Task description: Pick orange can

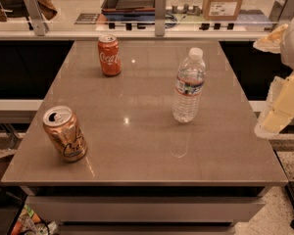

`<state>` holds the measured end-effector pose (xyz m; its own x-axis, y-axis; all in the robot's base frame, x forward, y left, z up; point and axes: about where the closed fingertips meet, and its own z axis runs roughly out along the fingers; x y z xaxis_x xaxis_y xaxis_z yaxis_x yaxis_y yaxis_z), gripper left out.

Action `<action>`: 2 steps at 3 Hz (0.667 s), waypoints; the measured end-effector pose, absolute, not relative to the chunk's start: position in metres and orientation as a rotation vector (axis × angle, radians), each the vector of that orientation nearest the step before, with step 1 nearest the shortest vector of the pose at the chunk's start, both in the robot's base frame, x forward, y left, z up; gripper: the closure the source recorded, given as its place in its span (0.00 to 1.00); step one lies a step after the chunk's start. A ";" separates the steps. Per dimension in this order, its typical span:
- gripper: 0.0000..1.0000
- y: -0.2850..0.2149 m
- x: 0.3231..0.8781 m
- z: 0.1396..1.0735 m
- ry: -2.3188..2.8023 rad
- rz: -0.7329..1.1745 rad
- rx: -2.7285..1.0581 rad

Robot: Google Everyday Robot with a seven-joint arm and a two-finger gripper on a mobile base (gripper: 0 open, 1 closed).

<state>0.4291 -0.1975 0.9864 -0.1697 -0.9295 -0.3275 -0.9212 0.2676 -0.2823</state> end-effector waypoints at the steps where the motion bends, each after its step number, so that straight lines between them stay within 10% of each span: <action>1: 0.00 -0.182 0.419 0.976 2.051 0.070 -1.646; 2: 0.00 -0.161 0.411 0.962 1.986 0.158 -1.629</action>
Offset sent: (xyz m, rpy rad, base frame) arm -0.0267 0.0619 -0.0454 0.2846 -0.0212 0.1068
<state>0.4110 -0.1607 0.9616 -0.1042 -0.8671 -0.4871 -0.9333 0.2544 -0.2534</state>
